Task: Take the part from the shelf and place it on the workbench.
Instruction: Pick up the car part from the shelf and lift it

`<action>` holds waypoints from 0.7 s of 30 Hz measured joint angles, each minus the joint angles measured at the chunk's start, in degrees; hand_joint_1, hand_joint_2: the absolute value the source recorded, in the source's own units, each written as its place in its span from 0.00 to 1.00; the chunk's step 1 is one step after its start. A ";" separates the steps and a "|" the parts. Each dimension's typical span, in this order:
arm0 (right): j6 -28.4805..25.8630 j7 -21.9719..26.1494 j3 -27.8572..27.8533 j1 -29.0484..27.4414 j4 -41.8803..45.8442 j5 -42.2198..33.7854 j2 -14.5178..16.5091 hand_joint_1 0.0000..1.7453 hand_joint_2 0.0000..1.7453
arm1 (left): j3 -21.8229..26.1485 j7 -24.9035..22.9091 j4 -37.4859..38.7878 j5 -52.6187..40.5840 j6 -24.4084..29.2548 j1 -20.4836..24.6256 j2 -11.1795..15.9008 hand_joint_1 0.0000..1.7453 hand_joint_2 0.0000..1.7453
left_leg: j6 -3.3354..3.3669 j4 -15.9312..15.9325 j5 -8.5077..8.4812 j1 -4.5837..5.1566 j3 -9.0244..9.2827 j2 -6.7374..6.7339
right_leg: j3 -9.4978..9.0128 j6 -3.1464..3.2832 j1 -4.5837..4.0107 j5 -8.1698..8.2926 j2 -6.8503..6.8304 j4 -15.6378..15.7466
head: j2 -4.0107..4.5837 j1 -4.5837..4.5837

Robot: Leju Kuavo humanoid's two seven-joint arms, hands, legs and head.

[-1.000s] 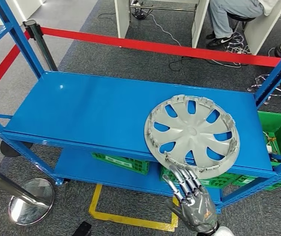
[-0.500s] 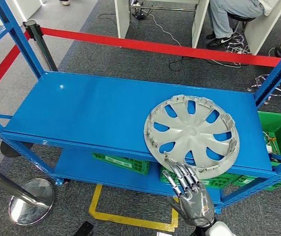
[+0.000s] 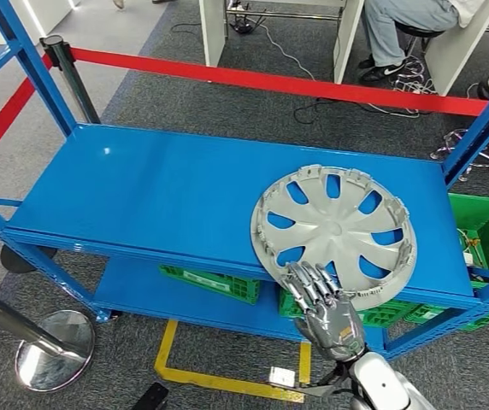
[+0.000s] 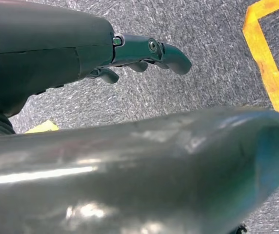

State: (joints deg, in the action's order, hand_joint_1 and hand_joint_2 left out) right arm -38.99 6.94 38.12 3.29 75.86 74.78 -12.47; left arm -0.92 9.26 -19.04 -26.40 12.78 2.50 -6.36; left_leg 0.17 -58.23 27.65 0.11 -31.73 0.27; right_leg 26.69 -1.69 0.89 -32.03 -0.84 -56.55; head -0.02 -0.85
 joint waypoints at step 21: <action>-0.04 -1.53 -3.01 5.33 -11.80 -0.67 2.90 0.00 1.00 | -2.44 -0.97 0.00 0.91 -0.43 0.30 0.06 0.00 0.00 | 0.00 0.00 0.00 0.00 -0.01 0.00 | 0.01 0.00 0.00 0.00 0.00 0.00 | 0.00 0.00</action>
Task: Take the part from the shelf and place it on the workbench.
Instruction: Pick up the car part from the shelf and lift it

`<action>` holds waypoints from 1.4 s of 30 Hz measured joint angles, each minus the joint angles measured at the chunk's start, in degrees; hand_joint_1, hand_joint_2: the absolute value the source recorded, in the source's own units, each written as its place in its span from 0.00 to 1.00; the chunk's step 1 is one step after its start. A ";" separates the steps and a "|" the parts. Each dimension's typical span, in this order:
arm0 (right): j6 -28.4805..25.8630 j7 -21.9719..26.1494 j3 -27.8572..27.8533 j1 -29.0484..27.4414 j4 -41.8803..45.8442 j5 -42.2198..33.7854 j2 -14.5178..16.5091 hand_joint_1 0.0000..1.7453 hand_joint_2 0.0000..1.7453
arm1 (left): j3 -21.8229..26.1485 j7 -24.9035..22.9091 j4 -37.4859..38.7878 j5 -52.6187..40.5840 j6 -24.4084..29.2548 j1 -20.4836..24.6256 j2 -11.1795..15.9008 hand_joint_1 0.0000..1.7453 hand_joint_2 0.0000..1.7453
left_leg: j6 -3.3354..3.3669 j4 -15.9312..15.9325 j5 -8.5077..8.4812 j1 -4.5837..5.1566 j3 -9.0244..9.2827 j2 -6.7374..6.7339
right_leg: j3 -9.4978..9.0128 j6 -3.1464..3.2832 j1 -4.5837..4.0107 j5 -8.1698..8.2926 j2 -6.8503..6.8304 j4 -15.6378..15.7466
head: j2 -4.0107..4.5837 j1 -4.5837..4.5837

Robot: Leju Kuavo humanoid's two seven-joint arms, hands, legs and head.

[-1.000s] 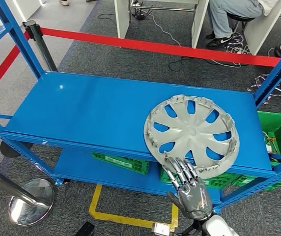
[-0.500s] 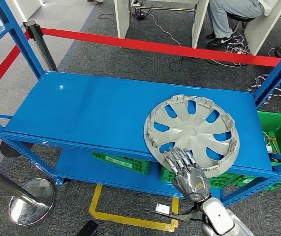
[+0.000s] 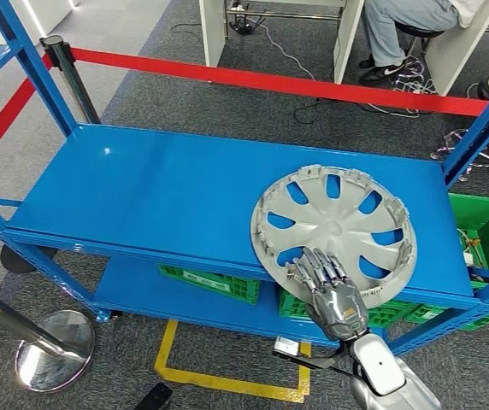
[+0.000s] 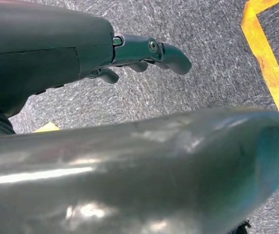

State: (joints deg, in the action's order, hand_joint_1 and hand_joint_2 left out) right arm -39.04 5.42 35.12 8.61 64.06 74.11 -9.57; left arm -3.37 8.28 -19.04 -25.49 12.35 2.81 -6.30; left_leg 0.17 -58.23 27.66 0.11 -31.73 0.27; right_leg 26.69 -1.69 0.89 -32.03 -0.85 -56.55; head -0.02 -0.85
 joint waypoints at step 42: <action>-0.05 10.02 -13.47 -5.42 6.02 10.09 3.37 1.00 1.00 | -1.40 3.85 0.00 4.10 -0.67 0.25 0.14 0.00 0.00 | 0.00 -0.01 0.00 0.01 -0.07 0.01 | 0.03 -0.01 0.00 0.00 -0.01 -0.01 | -0.01 0.01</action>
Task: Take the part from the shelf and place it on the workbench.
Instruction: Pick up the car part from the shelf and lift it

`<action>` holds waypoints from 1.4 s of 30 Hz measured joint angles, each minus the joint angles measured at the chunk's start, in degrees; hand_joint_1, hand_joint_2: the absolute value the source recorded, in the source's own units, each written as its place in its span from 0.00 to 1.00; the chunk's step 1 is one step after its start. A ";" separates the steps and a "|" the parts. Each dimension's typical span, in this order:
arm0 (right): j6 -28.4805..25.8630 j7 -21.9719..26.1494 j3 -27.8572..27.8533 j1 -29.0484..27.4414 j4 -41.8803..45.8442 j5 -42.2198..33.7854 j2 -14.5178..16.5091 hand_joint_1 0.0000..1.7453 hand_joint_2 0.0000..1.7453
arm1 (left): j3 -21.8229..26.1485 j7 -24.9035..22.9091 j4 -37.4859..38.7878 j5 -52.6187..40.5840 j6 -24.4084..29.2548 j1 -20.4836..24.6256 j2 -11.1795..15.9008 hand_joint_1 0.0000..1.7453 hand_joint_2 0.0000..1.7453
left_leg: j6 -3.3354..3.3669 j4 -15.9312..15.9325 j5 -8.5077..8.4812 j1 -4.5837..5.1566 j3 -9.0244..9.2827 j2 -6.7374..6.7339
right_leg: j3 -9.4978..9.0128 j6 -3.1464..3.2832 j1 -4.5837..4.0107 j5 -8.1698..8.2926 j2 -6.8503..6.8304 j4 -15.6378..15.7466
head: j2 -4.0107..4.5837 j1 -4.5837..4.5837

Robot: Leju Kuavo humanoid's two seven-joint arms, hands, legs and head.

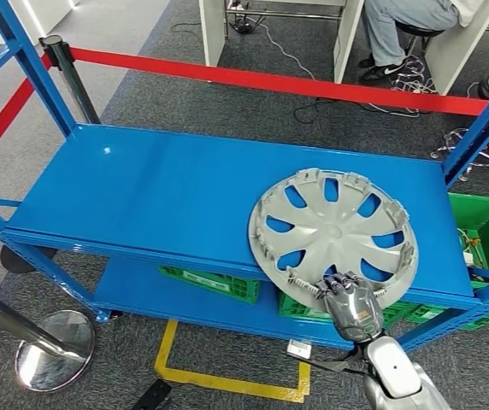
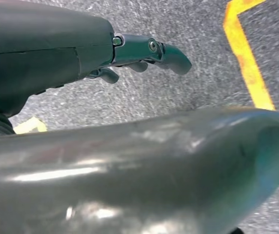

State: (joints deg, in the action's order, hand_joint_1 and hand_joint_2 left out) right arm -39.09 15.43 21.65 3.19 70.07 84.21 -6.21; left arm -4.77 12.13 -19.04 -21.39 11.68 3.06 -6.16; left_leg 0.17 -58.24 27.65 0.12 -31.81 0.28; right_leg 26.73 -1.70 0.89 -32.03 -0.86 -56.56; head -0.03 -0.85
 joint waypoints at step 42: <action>0.02 -11.01 20.06 2.83 38.77 4.40 -6.55 1.00 1.00 | 1.44 5.79 -0.13 4.95 1.54 -1.19 0.37 0.00 1.00 | 0.01 0.02 0.00 0.01 -0.12 -0.03 | 0.15 0.00 0.01 -0.01 0.02 -0.01 | 0.01 0.00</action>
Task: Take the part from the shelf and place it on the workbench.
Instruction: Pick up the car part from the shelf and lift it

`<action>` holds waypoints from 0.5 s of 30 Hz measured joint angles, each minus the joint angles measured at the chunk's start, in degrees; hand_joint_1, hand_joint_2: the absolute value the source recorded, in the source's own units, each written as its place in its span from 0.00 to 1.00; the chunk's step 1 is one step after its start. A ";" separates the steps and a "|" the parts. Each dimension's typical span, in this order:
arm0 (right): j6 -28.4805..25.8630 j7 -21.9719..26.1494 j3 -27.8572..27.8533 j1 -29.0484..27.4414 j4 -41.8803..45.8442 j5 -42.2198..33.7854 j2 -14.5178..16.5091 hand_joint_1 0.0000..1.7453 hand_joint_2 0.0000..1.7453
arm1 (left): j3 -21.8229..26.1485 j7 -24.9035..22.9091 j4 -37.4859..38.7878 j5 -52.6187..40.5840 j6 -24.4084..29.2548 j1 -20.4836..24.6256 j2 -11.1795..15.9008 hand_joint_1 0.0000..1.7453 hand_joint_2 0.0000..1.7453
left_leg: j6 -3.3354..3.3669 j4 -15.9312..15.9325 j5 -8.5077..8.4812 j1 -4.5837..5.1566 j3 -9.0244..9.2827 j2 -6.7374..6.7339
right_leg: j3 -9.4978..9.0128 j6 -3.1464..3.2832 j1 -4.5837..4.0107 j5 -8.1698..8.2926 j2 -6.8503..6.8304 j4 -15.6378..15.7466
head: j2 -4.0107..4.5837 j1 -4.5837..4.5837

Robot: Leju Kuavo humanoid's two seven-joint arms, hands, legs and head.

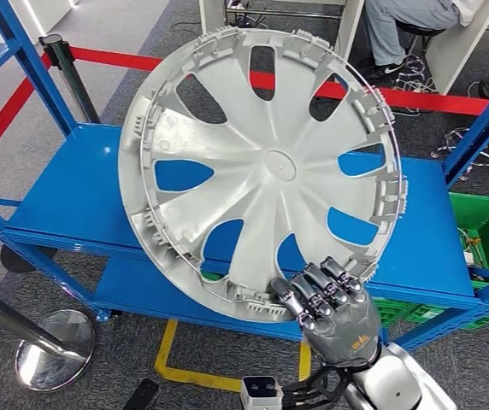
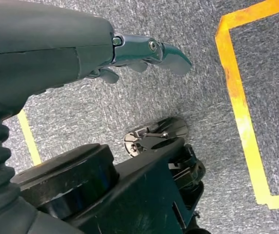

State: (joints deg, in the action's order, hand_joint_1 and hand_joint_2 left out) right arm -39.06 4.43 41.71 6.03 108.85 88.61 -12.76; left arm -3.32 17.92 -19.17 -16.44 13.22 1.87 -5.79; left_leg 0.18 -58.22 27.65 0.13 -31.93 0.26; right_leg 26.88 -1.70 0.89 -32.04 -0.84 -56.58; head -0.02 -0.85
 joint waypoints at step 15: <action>0.01 0.68 0.55 0.51 -0.01 0.00 -0.16 1.00 1.00 | -0.02 -0.94 -0.02 -0.64 0.71 -0.29 0.07 0.00 1.00 | 1.58 0.98 -0.73 0.14 0.31 -0.07 | 0.31 -1.17 0.33 -0.31 0.11 -0.07 | 0.00 0.03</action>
State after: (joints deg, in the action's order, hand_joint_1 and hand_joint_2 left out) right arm -39.06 5.10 42.26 6.54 108.84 88.61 -12.92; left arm -3.34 16.99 -19.19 -17.08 13.92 1.58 -5.72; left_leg 1.75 -57.24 26.92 0.26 -31.62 0.19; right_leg 27.19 -2.87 1.22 -32.34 -0.73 -56.64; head -0.02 -0.81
